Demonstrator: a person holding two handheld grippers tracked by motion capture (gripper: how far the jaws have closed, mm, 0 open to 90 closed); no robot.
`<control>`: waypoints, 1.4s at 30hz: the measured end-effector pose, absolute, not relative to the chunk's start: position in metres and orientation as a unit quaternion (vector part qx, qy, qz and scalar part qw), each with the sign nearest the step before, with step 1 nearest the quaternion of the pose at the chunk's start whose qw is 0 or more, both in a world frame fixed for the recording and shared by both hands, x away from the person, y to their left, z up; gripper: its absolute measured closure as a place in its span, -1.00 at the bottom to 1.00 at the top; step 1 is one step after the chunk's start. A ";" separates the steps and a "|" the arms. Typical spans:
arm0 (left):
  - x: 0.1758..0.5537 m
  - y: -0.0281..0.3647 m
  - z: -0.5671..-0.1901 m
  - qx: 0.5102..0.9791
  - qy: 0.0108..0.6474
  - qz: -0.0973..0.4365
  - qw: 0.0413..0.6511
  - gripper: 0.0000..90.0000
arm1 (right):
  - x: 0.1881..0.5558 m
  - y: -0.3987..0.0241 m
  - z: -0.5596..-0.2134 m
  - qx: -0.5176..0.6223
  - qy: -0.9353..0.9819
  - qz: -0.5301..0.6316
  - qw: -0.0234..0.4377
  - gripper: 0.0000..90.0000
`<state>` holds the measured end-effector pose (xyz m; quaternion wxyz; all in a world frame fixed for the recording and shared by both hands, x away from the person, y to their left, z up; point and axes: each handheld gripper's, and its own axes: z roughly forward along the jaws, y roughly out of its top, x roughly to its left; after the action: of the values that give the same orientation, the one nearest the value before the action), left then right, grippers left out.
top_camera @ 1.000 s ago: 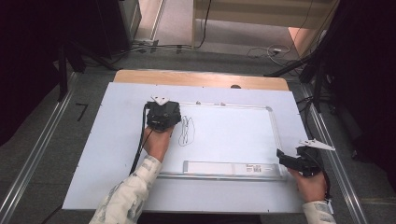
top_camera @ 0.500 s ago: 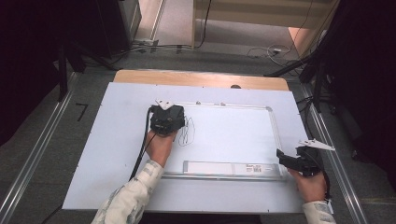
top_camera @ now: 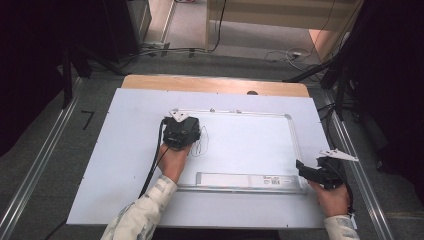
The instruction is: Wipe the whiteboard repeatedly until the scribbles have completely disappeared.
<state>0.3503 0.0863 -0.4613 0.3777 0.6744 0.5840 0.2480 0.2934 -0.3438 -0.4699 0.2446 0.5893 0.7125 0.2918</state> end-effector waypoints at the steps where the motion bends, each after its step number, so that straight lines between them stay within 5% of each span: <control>1: 0.350 0.085 -0.462 0.675 0.584 0.249 0.376 -0.08 | 0.293 -0.344 -0.470 0.590 0.712 0.291 0.244 -0.69; 42: 0.346 0.060 -0.490 0.703 0.570 0.232 0.356 -0.08 | 0.294 -0.344 -0.470 0.591 0.711 0.293 0.242 -0.69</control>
<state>0.3463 0.0597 -0.4899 0.3565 0.7031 0.5697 0.2325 0.2937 -0.3442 -0.4699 0.2421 0.5910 0.7114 0.2933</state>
